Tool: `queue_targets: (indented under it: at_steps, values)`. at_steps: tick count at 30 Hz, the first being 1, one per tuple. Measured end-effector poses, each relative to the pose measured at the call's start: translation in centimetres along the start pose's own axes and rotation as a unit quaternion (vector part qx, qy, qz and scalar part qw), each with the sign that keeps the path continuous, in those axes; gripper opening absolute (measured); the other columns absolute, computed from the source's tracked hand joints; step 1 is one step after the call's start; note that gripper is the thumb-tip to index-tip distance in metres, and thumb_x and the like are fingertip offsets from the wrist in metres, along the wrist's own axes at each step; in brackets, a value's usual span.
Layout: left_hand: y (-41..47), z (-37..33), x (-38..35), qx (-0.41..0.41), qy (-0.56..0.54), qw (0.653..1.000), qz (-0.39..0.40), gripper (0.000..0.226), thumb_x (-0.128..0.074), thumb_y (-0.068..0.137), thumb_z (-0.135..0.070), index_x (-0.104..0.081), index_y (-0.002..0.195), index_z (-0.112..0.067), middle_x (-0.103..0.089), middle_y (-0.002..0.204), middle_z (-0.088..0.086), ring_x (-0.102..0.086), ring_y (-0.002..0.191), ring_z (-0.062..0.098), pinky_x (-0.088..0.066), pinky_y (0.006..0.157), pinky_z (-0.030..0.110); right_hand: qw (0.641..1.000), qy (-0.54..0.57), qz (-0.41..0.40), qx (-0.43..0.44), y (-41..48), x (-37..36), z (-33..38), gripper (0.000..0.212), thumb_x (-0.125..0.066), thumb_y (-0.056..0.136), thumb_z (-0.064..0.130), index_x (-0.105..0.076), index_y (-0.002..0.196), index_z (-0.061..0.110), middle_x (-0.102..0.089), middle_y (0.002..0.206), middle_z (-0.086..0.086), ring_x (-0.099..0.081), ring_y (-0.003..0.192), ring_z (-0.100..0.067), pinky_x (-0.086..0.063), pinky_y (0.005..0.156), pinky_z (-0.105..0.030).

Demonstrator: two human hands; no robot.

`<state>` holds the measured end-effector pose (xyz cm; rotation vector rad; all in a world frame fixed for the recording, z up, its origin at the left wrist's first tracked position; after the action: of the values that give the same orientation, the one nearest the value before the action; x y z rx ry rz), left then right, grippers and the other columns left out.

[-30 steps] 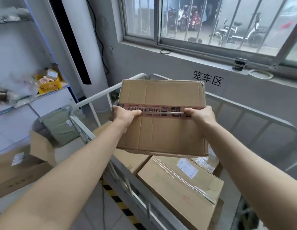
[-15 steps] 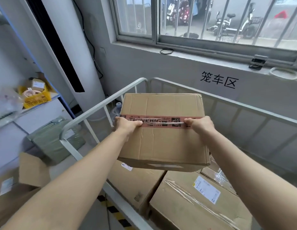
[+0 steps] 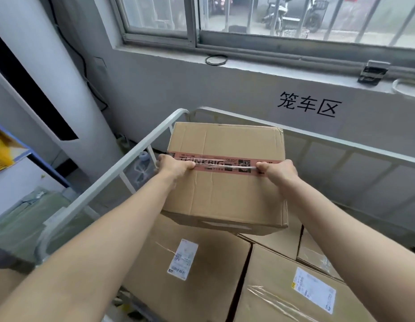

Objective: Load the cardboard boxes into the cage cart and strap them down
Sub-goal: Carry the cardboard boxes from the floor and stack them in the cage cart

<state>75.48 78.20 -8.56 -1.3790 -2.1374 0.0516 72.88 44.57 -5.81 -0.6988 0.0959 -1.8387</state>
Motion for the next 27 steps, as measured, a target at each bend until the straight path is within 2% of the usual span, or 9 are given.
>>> queue_targets:
  at_steps: [1, 5, 7, 10, 14, 20, 22, 24, 27]
  values:
    - [1.1, -0.5, -0.1, -0.005, 0.009, 1.000, 0.009, 0.120, -0.080, 0.023, -0.060, -0.046, 0.126, -0.010, -0.056, 0.127, 0.006, -0.051, 0.118, 0.029, -0.045, 0.099, 0.046, 1.000, -0.001, -0.009, -0.007, 0.6, -0.6, 0.3, 0.063, -0.075, 0.080, 0.036, -0.048, 0.127, 0.003, -0.058, 0.121, -0.012, -0.056, 0.109, -0.030, -0.042, 0.081, -0.030]
    - [5.6, -3.0, -0.2, -0.028, 0.043, 0.997, 0.056, 0.091, -0.086, 0.058, -0.039, -0.040, 0.130, -0.006, -0.051, 0.129, 0.010, -0.048, 0.120, 0.031, -0.042, 0.102, 0.048, 0.999, -0.001, -0.045, -0.028, 3.3, -3.8, 2.0, 0.063, -0.076, 0.077, 0.038, -0.052, 0.124, 0.005, -0.061, 0.120, -0.011, -0.058, 0.106, -0.029, -0.043, 0.079, -0.029]
    - [8.8, -3.4, -0.4, -0.036, 0.051, 0.994, 0.091, 0.094, -0.086, 0.051, -0.043, -0.046, 0.128, -0.009, -0.054, 0.128, 0.008, -0.050, 0.118, 0.030, -0.042, 0.102, 0.048, 0.998, 0.002, -0.056, -0.039, 4.6, -5.7, 3.0, 0.063, -0.076, 0.077, 0.038, -0.053, 0.124, 0.005, -0.062, 0.119, -0.010, -0.059, 0.105, -0.028, -0.041, 0.077, -0.028]
    - [15.6, -2.9, -1.4, -0.047, 0.074, 0.989, 0.117, 0.108, -0.080, 0.027, -0.060, -0.054, 0.123, -0.017, -0.060, 0.122, 0.003, -0.056, 0.112, 0.027, -0.045, 0.098, 0.047, 0.996, 0.005, -0.072, -0.055, 6.6, -8.5, 3.9, 0.064, -0.074, 0.079, 0.037, -0.048, 0.128, 0.004, -0.059, 0.122, -0.009, -0.057, 0.109, -0.028, -0.040, 0.078, -0.028]
    - [21.6, -2.0, -3.2, -0.046, 0.099, 0.984, 0.139, 0.114, -0.078, 0.026, -0.059, -0.048, 0.126, -0.014, -0.057, 0.125, 0.004, -0.054, 0.114, 0.029, -0.044, 0.099, 0.049, 0.992, -0.009, -0.093, -0.080, 8.7, -11.4, 4.1, 0.066, -0.073, 0.082, 0.037, -0.043, 0.130, 0.003, -0.057, 0.128, -0.011, -0.055, 0.114, -0.030, -0.041, 0.083, -0.031]
    - [29.7, 3.1, -6.9, -0.025, 0.130, 0.979, 0.152, 0.109, -0.077, 0.023, -0.065, -0.055, 0.119, -0.019, -0.061, 0.122, 0.003, -0.057, 0.109, 0.026, -0.046, 0.097, 0.048, 0.990, -0.012, -0.070, -0.119, 12.3, -15.6, 2.0, 0.066, -0.074, 0.081, 0.032, -0.041, 0.131, 0.002, -0.057, 0.127, -0.013, -0.056, 0.113, -0.030, -0.045, 0.094, -0.036]
    - [28.2, 2.3, -6.7, -0.028, 0.144, 0.976, 0.160, 0.104, -0.080, 0.034, -0.061, -0.051, 0.123, -0.018, -0.057, 0.127, 0.004, -0.053, 0.114, 0.028, -0.043, 0.099, 0.051, 0.989, -0.014, -0.060, -0.136, 13.1, -16.7, 0.8, 0.067, -0.072, 0.082, 0.030, -0.037, 0.132, 0.002, -0.055, 0.128, -0.013, -0.054, 0.113, -0.030, -0.045, 0.094, -0.037]
    - [25.9, 0.2, -6.1, -0.047, 0.184, 0.969, 0.160, 0.089, -0.080, 0.055, -0.051, -0.045, 0.129, -0.015, -0.051, 0.133, 0.005, -0.046, 0.121, 0.032, -0.036, 0.105, 0.053, 0.987, -0.013, -0.061, -0.148, 13.9, -17.4, -0.1, 0.066, -0.070, 0.084, 0.031, -0.035, 0.132, 0.003, -0.053, 0.130, -0.013, -0.053, 0.114, -0.030, -0.043, 0.091, -0.036]
    - [26.0, -0.9, -6.7, -0.055, 0.216, 0.963, 0.150, 0.083, -0.078, 0.068, -0.043, -0.038, 0.134, -0.011, -0.043, 0.139, 0.012, -0.039, 0.128, 0.035, -0.031, 0.108, 0.052, 0.986, -0.026, -0.076, -0.148, 14.9, -17.6, -0.2, 0.065, -0.067, 0.087, 0.036, -0.032, 0.133, 0.005, -0.050, 0.133, -0.014, -0.050, 0.117, -0.032, -0.039, 0.088, -0.035]
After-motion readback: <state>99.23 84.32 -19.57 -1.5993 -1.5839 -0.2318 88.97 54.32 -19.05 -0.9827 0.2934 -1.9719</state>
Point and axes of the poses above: each hand's wrist, its own y-axis towards the middle knuckle, its own x-axis out of the back of the hand, z = x × y, the point moved 7 cm from there along y, towards the middle knuckle
